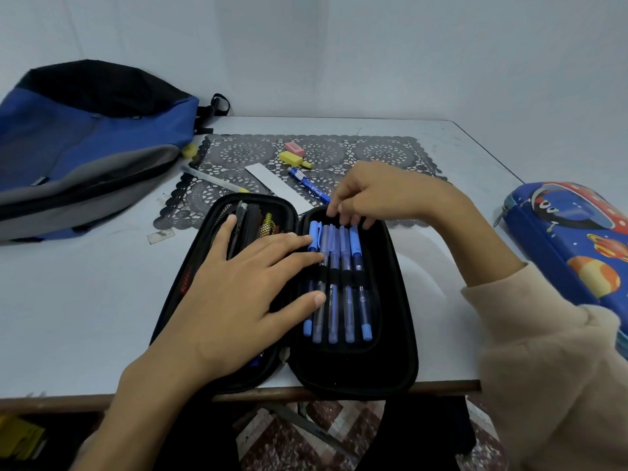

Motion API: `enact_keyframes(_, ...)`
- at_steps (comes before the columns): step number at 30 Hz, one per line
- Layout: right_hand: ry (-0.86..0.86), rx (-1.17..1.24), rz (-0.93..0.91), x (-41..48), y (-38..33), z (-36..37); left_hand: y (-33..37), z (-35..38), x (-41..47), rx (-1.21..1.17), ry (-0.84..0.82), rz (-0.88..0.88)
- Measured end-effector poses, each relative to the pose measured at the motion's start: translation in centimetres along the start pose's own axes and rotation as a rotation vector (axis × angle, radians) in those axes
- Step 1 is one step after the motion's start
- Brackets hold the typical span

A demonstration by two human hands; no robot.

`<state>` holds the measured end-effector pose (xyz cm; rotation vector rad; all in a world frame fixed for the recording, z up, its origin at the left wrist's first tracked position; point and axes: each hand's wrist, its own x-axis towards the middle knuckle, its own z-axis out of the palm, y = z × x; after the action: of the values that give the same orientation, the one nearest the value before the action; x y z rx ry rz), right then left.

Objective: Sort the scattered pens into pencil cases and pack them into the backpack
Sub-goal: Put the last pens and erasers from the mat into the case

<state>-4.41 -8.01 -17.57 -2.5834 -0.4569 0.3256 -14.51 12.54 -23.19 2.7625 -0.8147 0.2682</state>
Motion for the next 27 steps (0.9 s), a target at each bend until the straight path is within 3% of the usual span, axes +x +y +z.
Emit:
enact_keyframes(11,-0.011,-0.257,0.061,0.1,-0.8,0.9,0.0,-0.2,-0.1,0.015,-0.018,-0.013)
enact_keyframes(13,-0.015,-0.134,0.053,0.1,-0.4,0.6,0.0,-0.1,-0.1,0.004,-0.013,-0.013)
enact_keyframes(16,0.01,0.261,0.073,-0.2,0.0,0.0,0.2,-0.4,-0.1,-0.079,0.014,-0.01)
enact_keyframes(21,-0.195,0.982,-0.01,-0.2,0.3,-0.7,0.6,-1.1,-0.2,-0.259,0.097,0.031)
enact_keyframes(25,-0.269,1.043,-0.068,-0.1,0.0,-0.3,0.6,-1.3,-0.2,-0.31,0.106,0.091)
enact_keyframes(27,-0.193,0.99,-0.076,0.2,0.0,-0.2,0.7,-1.3,-0.3,-0.387,0.126,0.09)
